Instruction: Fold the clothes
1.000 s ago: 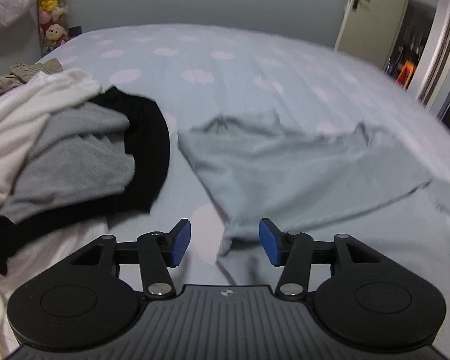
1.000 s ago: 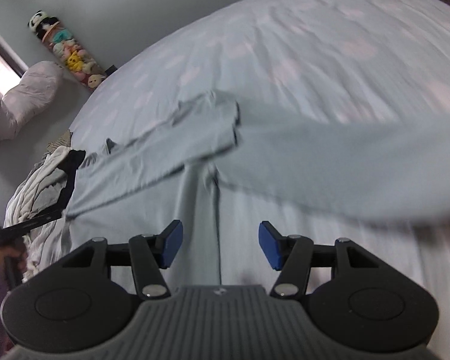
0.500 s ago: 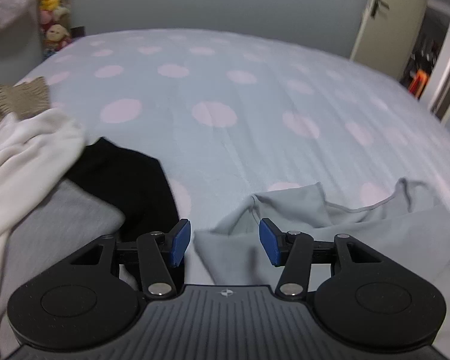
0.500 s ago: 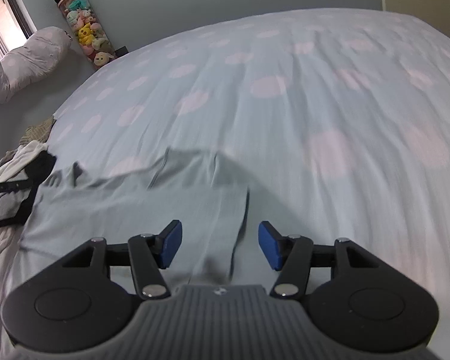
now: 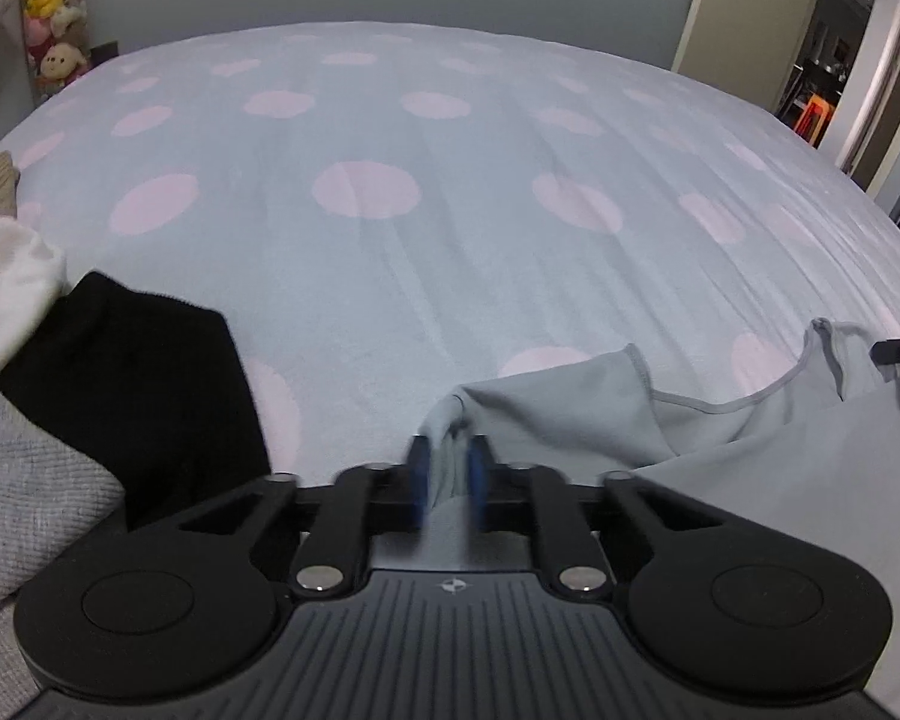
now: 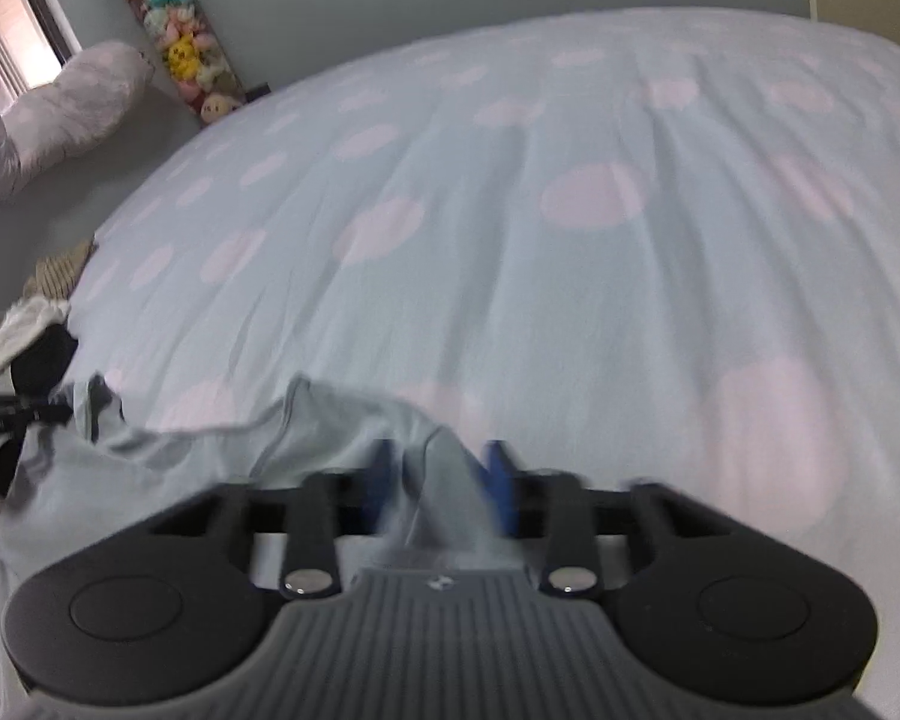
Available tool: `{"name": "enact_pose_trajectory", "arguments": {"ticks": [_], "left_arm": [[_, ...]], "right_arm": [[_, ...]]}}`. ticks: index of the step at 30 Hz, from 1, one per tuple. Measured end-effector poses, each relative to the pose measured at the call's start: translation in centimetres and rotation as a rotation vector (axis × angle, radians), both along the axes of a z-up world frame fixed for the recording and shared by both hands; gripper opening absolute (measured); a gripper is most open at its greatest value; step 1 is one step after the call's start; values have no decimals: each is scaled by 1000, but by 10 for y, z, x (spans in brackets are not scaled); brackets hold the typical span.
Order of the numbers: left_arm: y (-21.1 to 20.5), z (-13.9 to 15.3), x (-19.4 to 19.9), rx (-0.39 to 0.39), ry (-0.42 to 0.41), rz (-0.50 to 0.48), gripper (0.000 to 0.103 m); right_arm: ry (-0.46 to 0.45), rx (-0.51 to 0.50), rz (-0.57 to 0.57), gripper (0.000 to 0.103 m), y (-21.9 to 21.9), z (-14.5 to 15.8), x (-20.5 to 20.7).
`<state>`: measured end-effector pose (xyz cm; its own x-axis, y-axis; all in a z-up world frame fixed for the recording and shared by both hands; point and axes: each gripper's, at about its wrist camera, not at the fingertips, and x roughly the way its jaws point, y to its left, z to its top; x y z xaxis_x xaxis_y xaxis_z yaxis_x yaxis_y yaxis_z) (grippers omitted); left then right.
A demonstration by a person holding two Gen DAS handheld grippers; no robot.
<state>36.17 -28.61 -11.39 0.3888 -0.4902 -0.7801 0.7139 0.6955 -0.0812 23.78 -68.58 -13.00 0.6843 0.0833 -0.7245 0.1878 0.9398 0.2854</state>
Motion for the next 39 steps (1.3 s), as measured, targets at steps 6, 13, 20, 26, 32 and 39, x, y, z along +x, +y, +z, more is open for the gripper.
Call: {"name": "enact_pose_trajectory", "arguments": {"ticks": [6, 13, 20, 26, 32, 39], "left_arm": [[-18, 20, -14, 38, -113, 1, 2], [-46, 18, -6, 143, -173, -18, 2], [-38, 8, 0, 128, -143, 38, 18], [-8, 45, -25, 95, -168, 37, 21], [28, 70, -70, 66, -154, 17, 23], [65, 94, -124, 11, -76, 39, 23]], "right_arm": [[-20, -146, 15, 4, 19, 16, -2], [-19, -213, -24, 4, 14, 27, 7], [31, -132, -51, 13, 4, 8, 11], [-14, -109, -108, 32, -8, 35, -20], [16, -110, -181, 32, -30, 69, -98], [37, -105, -329, 36, -61, 115, -226]]}}
